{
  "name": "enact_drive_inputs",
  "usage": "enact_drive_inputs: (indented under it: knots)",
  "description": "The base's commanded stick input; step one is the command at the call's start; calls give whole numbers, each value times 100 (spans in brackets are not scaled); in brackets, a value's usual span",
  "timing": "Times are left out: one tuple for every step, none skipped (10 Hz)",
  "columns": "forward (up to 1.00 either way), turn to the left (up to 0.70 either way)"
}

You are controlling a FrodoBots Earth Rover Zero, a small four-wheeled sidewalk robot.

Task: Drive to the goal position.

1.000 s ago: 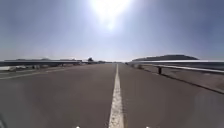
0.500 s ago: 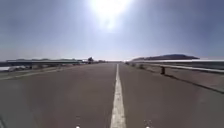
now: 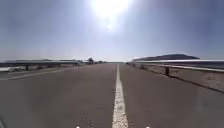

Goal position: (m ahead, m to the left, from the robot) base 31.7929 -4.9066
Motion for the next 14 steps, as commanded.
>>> enact_drive_inputs:
  knots:
    - [70, 0]
    - [70, 0]
    - [70, 0]
    - [70, 0]
    - [70, 0]
    - [70, 0]
    - [70, 0]
    - [70, 0]
    - [70, 0]
    - [70, 0]
    - [70, 0]
    - [70, 0]
    - [70, 0]
    - [70, 0]
